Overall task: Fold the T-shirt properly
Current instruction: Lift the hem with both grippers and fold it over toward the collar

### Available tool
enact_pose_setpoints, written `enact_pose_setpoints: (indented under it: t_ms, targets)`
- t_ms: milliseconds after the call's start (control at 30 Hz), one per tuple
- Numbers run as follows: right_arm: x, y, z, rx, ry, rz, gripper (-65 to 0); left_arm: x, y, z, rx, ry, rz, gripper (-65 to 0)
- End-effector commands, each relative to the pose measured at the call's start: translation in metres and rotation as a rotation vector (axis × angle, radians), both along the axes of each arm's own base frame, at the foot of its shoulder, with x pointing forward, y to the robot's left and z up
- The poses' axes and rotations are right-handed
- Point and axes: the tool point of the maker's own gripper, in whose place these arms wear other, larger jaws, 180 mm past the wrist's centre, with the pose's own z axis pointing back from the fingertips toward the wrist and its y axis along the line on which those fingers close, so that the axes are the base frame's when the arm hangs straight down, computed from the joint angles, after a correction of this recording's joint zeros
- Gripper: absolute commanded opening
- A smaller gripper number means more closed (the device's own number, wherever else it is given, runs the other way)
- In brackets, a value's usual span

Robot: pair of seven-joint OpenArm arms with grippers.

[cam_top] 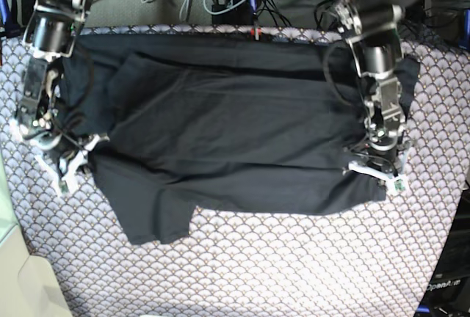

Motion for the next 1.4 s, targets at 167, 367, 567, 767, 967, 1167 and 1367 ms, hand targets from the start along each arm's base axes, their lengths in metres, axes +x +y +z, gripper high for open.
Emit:
enact_pose_setpoints:
  t_ms: [167, 367, 567, 767, 967, 1167, 1367]
  targets:
    - [-0.004, 0.011, 0.034, -0.032, -0.108, 0.032, -63.1, 0.001, 0.008, 0.056, 0.068, -0.125, 0.002, -65.0]
    - [-0.033, 0.012, 0.036, -0.097, -0.082, 0.048, -63.1, -0.026, 0.010, 0.071, 0.080, -0.131, -0.007, -65.0]
    - [-0.058, 0.019, 0.047, -0.143, -0.104, 0.081, -63.1, -0.051, 0.009, 0.085, 0.035, -0.145, -0.036, -65.0]
    - [-0.078, 0.012, 0.065, -0.179, -0.142, 0.052, -63.1, -0.074, 0.025, 0.108, 0.028, -0.164, -0.004, -65.0]
    - [-0.092, -0.008, 0.076, -0.210, -0.157, -0.018, -63.1, -0.090, 0.041, 0.130, 0.046, -0.165, 0.037, -65.0]
    - [-0.120, -0.019, 0.072, -0.225, -0.129, -0.061, -63.1, -0.108, 0.035, 0.145, 0.092, -0.158, -0.011, -65.0]
    - [-0.144, -0.006, 0.060, -0.164, -0.136, -0.048, -63.1, -0.130, 0.041, 0.140, 0.123, -0.120, -0.030, -65.0]
